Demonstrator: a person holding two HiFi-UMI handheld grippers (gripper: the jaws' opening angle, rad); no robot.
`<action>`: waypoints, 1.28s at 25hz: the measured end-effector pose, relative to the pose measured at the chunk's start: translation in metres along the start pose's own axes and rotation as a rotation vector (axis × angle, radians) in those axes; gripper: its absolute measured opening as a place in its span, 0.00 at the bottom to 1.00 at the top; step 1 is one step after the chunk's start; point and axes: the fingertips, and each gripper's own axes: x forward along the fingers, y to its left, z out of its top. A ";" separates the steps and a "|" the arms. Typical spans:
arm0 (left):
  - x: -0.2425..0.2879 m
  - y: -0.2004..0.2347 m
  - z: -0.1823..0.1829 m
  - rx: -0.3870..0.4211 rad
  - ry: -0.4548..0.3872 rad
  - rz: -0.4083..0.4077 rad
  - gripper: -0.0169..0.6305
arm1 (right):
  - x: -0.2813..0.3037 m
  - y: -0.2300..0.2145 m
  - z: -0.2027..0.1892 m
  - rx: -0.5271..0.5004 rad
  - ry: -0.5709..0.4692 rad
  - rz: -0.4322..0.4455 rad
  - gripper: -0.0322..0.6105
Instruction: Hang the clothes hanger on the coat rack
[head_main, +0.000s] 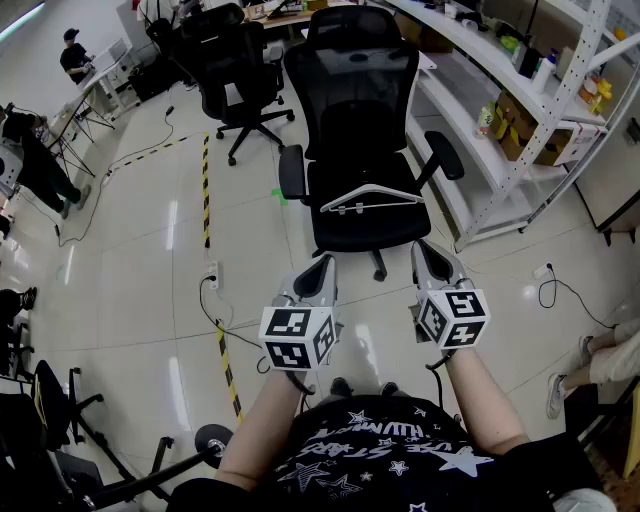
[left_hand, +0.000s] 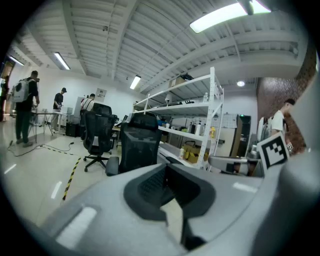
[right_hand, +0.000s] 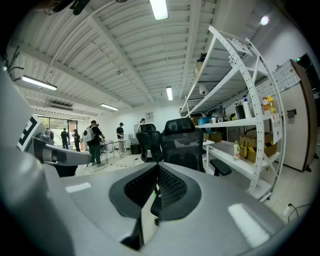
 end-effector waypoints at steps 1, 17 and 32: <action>0.001 0.005 0.002 0.004 -0.002 -0.006 0.03 | 0.004 0.001 0.002 0.001 -0.005 -0.009 0.06; 0.020 0.048 0.011 -0.013 -0.005 -0.054 0.03 | 0.028 -0.018 -0.004 -0.006 -0.004 -0.141 0.06; 0.126 0.078 0.015 -0.019 -0.007 0.039 0.03 | 0.138 -0.098 -0.017 -0.010 -0.003 -0.048 0.06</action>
